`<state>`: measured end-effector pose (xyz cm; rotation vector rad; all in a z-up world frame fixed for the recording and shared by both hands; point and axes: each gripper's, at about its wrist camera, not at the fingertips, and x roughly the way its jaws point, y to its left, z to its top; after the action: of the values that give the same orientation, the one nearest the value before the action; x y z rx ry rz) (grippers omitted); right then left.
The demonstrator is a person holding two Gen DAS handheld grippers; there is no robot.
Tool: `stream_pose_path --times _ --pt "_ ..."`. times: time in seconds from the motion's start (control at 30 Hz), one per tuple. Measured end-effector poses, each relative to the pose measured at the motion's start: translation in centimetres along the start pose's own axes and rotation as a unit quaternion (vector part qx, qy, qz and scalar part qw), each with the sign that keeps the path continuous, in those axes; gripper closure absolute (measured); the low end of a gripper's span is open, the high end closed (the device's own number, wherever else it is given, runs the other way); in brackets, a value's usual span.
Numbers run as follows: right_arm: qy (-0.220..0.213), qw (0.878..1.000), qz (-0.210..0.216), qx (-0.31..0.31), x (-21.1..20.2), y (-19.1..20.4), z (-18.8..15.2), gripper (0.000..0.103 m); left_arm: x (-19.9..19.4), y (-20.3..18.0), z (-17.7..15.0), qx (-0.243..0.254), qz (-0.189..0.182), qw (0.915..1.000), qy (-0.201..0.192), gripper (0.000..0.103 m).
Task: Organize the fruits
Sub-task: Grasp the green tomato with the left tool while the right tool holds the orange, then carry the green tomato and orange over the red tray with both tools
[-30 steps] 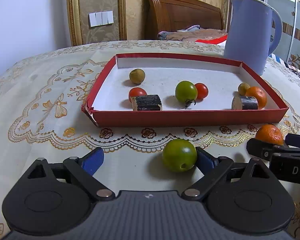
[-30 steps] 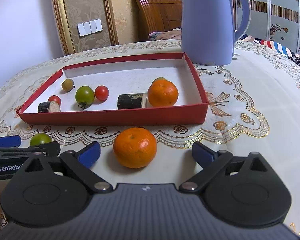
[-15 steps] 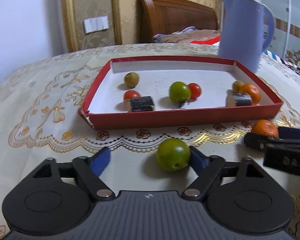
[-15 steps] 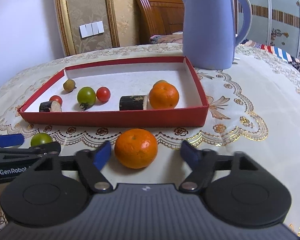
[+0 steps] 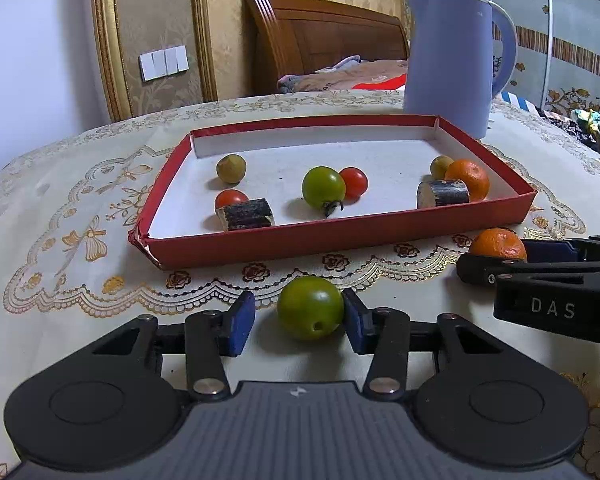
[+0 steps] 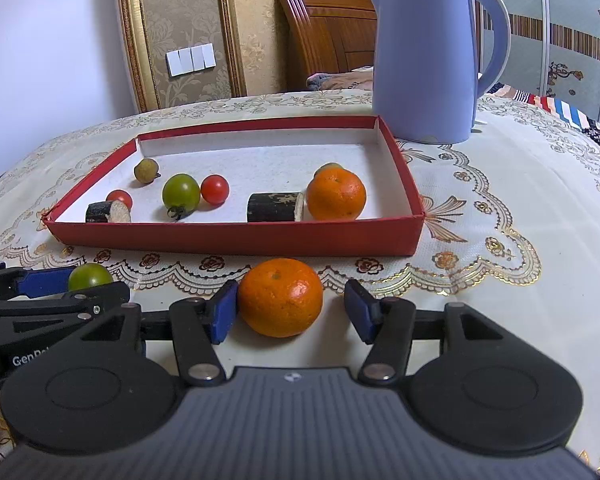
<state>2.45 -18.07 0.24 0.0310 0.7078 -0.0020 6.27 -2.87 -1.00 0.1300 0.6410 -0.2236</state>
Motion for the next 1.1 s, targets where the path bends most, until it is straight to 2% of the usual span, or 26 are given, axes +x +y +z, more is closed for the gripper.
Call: stream_pose_path --times 0.07,0.13,0.4,0.67,0.87,0.97,1.1 --pt "-0.001 1.0 0.007 -0.004 0.0 0.1 0.0 0.057 -0.1 -0.1 0.0 0.004 -0.006 1.0 -0.001 0.071" --pt "-0.001 1.0 0.009 -0.012 -0.1 0.4 0.0 0.062 -0.1 -0.3 -0.1 0.011 -0.001 0.9999 -0.003 0.071" --pt "-0.004 1.0 0.007 -0.016 -0.2 0.5 -0.1 0.062 -0.2 -0.6 -0.2 0.018 0.014 0.9997 -0.008 0.072" --pt "-0.015 1.0 0.015 -0.009 -0.9 0.2 -0.3 0.062 -0.7 0.0 0.0 0.004 0.007 0.9999 -0.012 0.072" --pt "-0.031 0.999 0.021 -0.011 -2.1 -0.1 -0.5 0.062 -1.9 0.7 0.2 -0.018 -0.004 0.9992 -0.037 0.072" --pt "-0.043 0.999 0.022 -0.013 -2.7 -0.1 -0.1 0.062 -2.2 0.7 0.5 -0.017 0.005 0.9989 -0.043 0.072" --pt "-0.061 0.998 0.017 -0.028 -3.4 0.0 1.1 0.062 -2.1 0.9 1.3 -0.026 -0.006 0.9989 -0.039 0.072"
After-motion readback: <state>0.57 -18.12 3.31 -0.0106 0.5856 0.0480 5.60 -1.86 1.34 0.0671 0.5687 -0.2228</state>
